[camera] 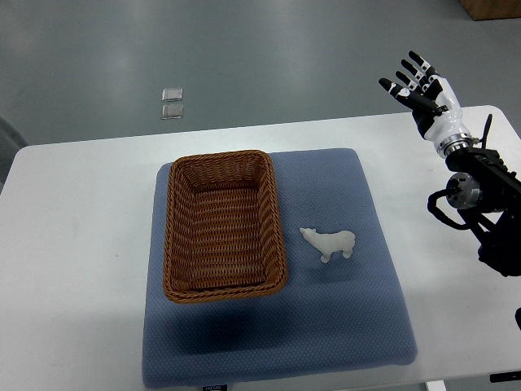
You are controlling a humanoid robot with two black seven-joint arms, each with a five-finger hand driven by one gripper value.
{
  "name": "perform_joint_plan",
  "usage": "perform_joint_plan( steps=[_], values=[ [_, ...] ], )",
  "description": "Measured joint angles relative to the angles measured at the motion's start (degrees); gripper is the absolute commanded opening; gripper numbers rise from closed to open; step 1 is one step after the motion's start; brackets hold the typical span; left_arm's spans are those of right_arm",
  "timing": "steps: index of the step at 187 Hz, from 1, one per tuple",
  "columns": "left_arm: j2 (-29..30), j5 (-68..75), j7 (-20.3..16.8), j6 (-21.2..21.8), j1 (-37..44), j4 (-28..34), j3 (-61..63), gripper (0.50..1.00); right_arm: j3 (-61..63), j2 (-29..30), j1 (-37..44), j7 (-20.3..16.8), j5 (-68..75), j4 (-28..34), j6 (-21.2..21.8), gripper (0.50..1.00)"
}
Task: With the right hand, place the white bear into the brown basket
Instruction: 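Swing the right hand down toward the white polar bear figurine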
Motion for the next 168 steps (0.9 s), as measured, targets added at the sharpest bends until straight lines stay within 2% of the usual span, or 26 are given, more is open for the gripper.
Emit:
perform_joint_plan(
  steps=[75, 105, 168],
  values=[
    [0.0, 0.0, 0.0, 0.0, 0.0, 0.1, 0.1, 1.000, -4.8, -0.9, 0.5, 0.0, -13.1, 2.4, 0.3, 0.921],
    [0.0, 0.0, 0.0, 0.0, 0.0, 0.1, 0.1, 1.000, -10.6, -1.5, 2.0, 0.0, -17.7, 3.2, 1.7, 0.921],
    [0.0, 0.0, 0.0, 0.0, 0.0, 0.1, 0.1, 1.000, -27.6, -10.7, 12.3, -1.1, -34.7, 11.4, 3.6, 0.921]
  ],
)
